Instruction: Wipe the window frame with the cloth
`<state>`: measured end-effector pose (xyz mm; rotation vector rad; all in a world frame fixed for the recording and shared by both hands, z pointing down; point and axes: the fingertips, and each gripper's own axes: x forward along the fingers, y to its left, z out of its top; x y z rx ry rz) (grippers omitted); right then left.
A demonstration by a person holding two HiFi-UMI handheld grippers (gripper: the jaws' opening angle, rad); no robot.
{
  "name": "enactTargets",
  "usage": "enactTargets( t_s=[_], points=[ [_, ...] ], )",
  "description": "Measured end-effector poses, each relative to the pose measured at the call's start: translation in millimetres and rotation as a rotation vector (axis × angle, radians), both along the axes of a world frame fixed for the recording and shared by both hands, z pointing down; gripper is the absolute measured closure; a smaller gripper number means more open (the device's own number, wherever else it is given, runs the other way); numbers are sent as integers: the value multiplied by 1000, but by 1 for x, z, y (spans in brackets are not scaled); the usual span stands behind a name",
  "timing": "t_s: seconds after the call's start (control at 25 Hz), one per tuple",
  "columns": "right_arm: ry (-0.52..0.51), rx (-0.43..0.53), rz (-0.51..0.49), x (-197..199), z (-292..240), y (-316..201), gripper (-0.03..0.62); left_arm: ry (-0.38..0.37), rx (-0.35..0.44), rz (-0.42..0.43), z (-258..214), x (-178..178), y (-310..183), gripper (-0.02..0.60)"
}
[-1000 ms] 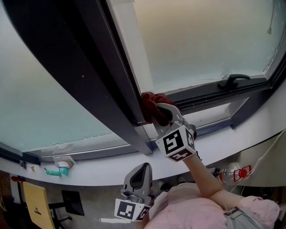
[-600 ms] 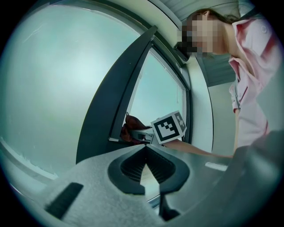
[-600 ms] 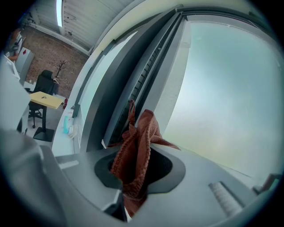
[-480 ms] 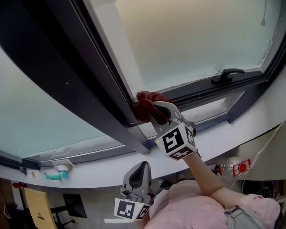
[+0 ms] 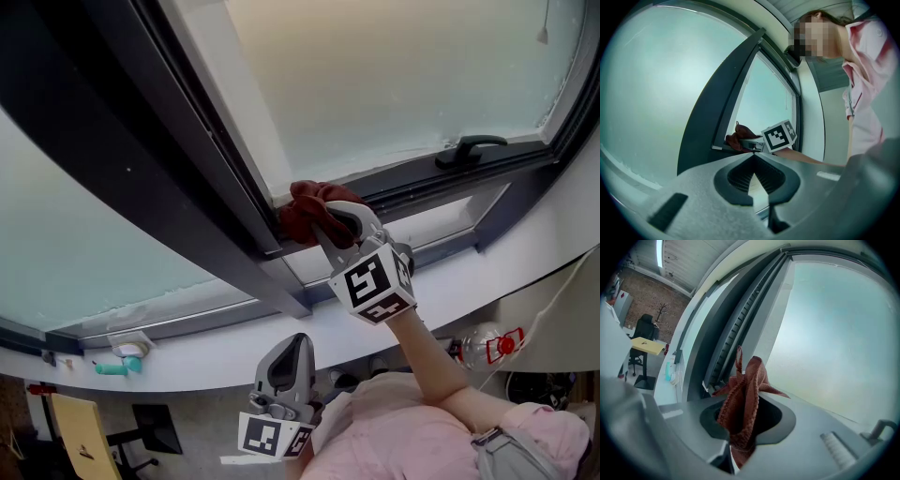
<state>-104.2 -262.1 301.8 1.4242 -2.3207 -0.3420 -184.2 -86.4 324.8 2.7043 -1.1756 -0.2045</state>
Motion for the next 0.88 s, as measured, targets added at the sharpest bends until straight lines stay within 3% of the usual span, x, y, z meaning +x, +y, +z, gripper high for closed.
enactTargets(
  t_s=[0.88],
  points=[
    [-16, 0, 59, 46, -1, 1, 517, 7, -12, 17, 1, 20, 10, 584]
  ],
)
